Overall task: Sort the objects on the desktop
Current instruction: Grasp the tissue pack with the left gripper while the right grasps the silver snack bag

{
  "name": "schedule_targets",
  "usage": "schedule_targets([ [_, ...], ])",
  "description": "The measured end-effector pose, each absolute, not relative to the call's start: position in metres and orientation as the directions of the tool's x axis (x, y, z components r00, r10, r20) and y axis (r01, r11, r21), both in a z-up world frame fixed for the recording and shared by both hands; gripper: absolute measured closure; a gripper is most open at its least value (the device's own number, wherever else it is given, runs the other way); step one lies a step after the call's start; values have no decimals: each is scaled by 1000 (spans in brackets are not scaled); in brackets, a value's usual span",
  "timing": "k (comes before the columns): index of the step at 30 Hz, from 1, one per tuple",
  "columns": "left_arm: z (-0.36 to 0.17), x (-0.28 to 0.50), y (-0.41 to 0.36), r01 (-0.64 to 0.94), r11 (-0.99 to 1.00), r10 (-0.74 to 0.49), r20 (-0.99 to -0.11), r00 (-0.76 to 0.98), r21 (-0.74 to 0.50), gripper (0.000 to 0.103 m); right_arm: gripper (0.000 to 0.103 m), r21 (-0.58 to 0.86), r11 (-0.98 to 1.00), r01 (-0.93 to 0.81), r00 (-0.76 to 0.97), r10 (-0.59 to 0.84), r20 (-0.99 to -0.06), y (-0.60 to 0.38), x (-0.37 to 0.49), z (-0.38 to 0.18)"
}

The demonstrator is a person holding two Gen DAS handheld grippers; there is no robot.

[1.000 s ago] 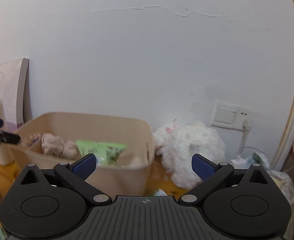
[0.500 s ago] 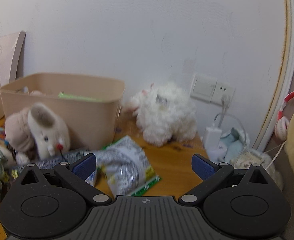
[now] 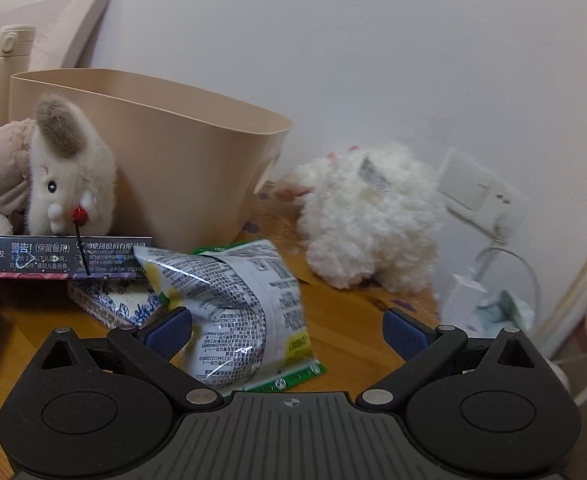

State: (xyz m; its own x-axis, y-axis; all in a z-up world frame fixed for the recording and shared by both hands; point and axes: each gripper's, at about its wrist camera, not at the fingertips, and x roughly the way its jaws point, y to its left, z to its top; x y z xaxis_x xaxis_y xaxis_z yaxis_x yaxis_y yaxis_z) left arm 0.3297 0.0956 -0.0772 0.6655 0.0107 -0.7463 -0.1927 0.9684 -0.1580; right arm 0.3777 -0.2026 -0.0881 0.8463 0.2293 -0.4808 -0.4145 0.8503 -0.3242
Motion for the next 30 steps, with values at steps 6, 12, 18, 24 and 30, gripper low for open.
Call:
schedule_targets([
  [6, -85, 341, 90, -201, 969, 29, -740, 672, -145, 16, 0, -291, 813, -505, 804, 319, -502, -200, 398, -91],
  [12, -90, 346, 78, -200, 978, 88, -733, 674, -67, 16, 0, -258, 805, -534, 776, 346, -527, -193, 410, -100],
  [18, -96, 343, 66, -203, 979, 146, -711, 688, 5, 15, 0, -198, 817, -542, 740, 351, -574, -194, 424, -103],
  [24, -97, 341, 67, -206, 978, 148, -700, 699, 2, 15, 3, -102, 822, -560, 685, 389, -616, -201, 435, -105],
  [30, -94, 335, 64, -199, 980, 147, -680, 719, 2, 43, 21, -6, 832, -555, 653, 431, -622, -211, 435, -106],
])
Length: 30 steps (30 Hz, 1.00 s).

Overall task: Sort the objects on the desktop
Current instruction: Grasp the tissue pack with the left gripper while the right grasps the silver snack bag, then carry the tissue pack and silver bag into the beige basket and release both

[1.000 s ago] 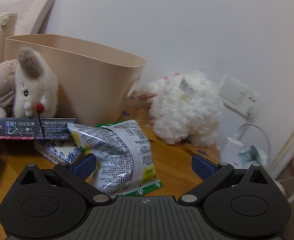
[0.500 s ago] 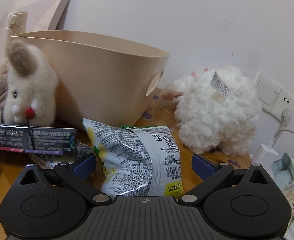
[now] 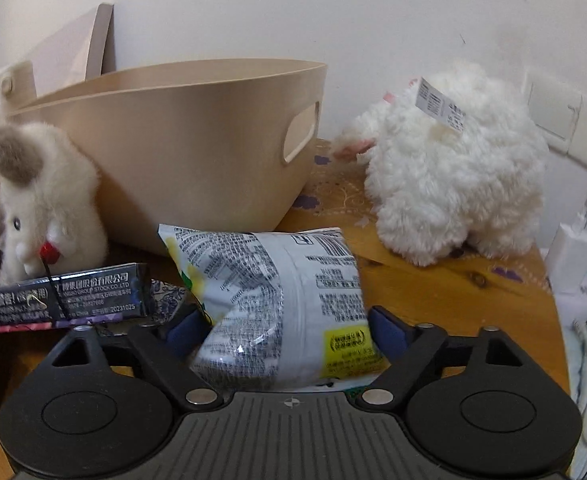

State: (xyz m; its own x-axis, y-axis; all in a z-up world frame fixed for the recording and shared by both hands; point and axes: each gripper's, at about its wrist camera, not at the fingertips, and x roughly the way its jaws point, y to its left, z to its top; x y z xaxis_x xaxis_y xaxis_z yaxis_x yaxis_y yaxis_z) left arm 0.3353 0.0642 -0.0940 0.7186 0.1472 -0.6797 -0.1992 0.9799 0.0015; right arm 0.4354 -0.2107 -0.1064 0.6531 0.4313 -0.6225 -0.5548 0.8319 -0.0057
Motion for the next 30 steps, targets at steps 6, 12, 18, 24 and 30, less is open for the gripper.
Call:
schedule_targets([
  [6, -92, 331, 67, -183, 983, 123, -676, 726, -18, 56, 25, 9, 844, -537, 658, 425, -622, -212, 432, -108],
  [12, -89, 323, 73, -182, 981, 88, -684, 724, -66, 56, 27, 4, 883, -469, 694, 371, -616, -211, 418, -108],
  [18, -80, 305, 82, -184, 979, 82, -672, 736, -82, 56, 28, 2, 916, -401, 737, 324, -593, -203, 386, -101],
  [24, -57, 282, 93, -174, 979, 69, -640, 765, -102, 56, 28, 15, 951, -310, 819, 275, -504, -205, 349, -71],
  [30, -24, 266, 105, -168, 979, 70, -583, 810, -117, 56, 28, 43, 964, -261, 868, 254, -427, -211, 332, -33],
])
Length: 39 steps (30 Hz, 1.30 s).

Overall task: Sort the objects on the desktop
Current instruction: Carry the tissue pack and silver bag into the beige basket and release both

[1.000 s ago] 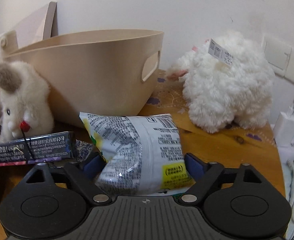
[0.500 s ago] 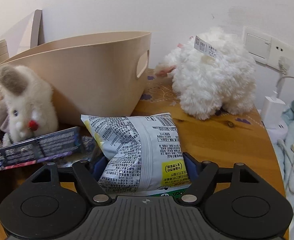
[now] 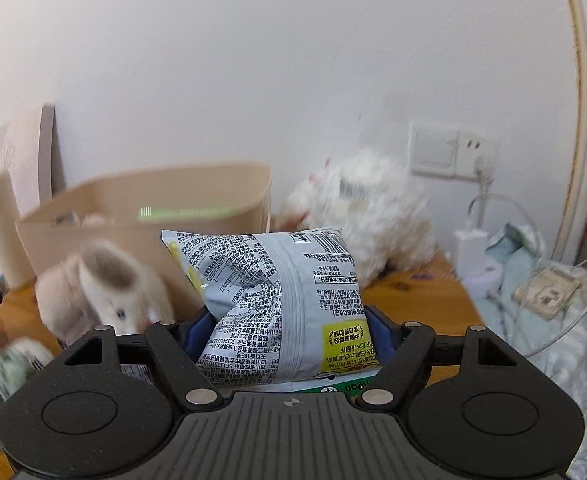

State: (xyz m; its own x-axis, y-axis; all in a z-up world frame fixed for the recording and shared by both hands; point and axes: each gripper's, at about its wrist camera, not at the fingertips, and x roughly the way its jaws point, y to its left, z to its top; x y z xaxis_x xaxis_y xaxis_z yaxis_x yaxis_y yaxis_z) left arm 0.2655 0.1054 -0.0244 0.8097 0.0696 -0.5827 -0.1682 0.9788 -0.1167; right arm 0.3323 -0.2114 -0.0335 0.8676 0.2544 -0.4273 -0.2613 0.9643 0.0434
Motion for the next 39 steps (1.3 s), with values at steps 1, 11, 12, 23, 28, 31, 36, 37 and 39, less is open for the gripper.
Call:
schedule_targets([
  [1, -17, 264, 106, -167, 979, 72, -567, 821, -118, 56, 28, 45, 964, -264, 873, 258, -413, -211, 331, -26],
  [11, 55, 287, 92, -62, 996, 23, -449, 893, -71, 56, 28, -11, 954, -300, 901, 280, -331, -179, 350, 38],
  [12, 60, 292, 89, -63, 997, 34, -442, 896, -52, 56, 28, -14, 953, -303, 901, 282, -329, -176, 354, 42],
  [23, 69, 380, 87, -68, 997, 73, -530, 845, 29, 56, 28, -97, 934, -343, 876, 281, -392, -125, 418, 63],
  [28, 44, 417, 79, -84, 995, 102, -599, 794, 59, 56, 28, -54, 937, -344, 841, 283, -462, -107, 455, 50],
  [31, 28, 433, 76, -82, 994, 111, -639, 761, 75, 56, 28, -58, 934, -353, 815, 277, -509, -94, 472, 38],
  [36, 6, 448, 73, -77, 993, 117, -691, 714, 89, 56, 28, -126, 924, -361, 793, 232, -563, -78, 487, 17],
  [37, 1, 451, 73, -76, 993, 117, -701, 703, 89, 56, 28, -130, 924, -359, 788, 226, -572, -77, 489, 13],
  [39, -8, 449, 76, -87, 991, 131, -711, 691, 98, 56, 28, -133, 924, -358, 777, 215, -592, -76, 493, 5],
])
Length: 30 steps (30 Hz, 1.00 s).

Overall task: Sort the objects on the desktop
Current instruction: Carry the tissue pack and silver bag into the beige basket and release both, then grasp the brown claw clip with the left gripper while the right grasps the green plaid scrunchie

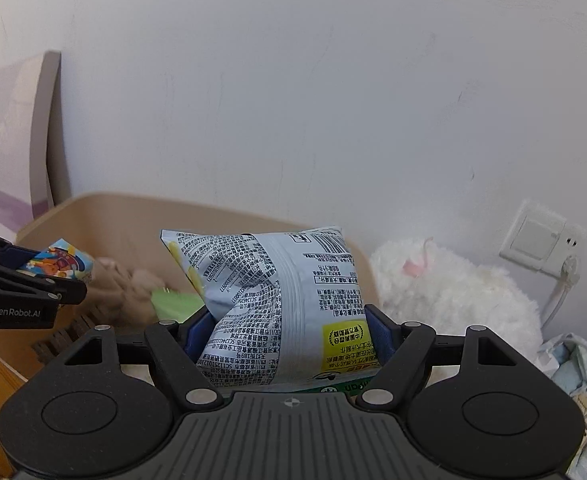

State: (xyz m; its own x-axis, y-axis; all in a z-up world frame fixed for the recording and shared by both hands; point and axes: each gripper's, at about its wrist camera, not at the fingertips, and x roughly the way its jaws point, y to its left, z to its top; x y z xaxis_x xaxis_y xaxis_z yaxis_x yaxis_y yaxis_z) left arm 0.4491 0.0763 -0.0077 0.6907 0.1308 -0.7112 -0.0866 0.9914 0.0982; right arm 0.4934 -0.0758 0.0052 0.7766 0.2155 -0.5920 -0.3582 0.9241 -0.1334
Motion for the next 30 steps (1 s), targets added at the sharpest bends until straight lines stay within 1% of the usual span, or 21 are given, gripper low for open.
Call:
schedule_targets([
  [2, -11, 449, 70, -86, 985, 166, -702, 693, 148, 56, 28, -175, 916, -361, 783, 196, -591, -71, 493, 0],
  [4, -12, 450, 67, -68, 986, 157, -712, 684, 151, 55, 28, -211, 907, -365, 785, 178, -593, -65, 486, -3],
  [6, -14, 451, 64, -58, 987, 148, -718, 680, 149, 55, 25, -205, 904, -375, 774, 184, -605, -61, 488, -2],
  [8, -13, 450, 62, -51, 986, 147, -705, 694, 156, 46, 22, -197, 905, -377, 774, 192, -603, -62, 481, -4],
  [9, -11, 448, 61, -52, 986, 148, -695, 704, 158, 32, 18, -194, 906, -377, 776, 194, -601, -62, 477, -3],
  [10, -9, 445, 61, -53, 986, 147, -683, 715, 157, 24, 16, -194, 907, -375, 779, 194, -596, -64, 480, -2],
  [11, -6, 443, 61, -52, 987, 142, -672, 727, 153, 22, 11, -200, 906, -372, 785, 193, -588, -63, 480, -1],
  [12, -4, 441, 62, -49, 988, 136, -665, 735, 147, 21, 5, -206, 905, -372, 791, 193, -581, -64, 478, 2],
  [13, -1, 439, 63, -48, 989, 130, -662, 738, 141, 20, 1, -213, 904, -370, 798, 192, -571, -65, 475, 4],
  [14, 2, 438, 63, -46, 990, 125, -661, 740, 135, 20, 0, -220, 904, -366, 807, 191, -559, -67, 472, 6],
  [20, 17, 417, 65, -51, 990, 123, -634, 764, 130, 19, 0, -189, 919, -347, 830, 207, -517, -81, 453, 26],
  [25, 26, 385, 66, -54, 986, 138, -597, 790, 156, 19, 0, -171, 929, -327, 851, 211, -482, -97, 419, 41],
  [30, 30, 349, 74, -32, 991, 105, -598, 795, 131, 19, 0, -108, 944, -313, 855, 230, -465, -114, 382, 50],
])
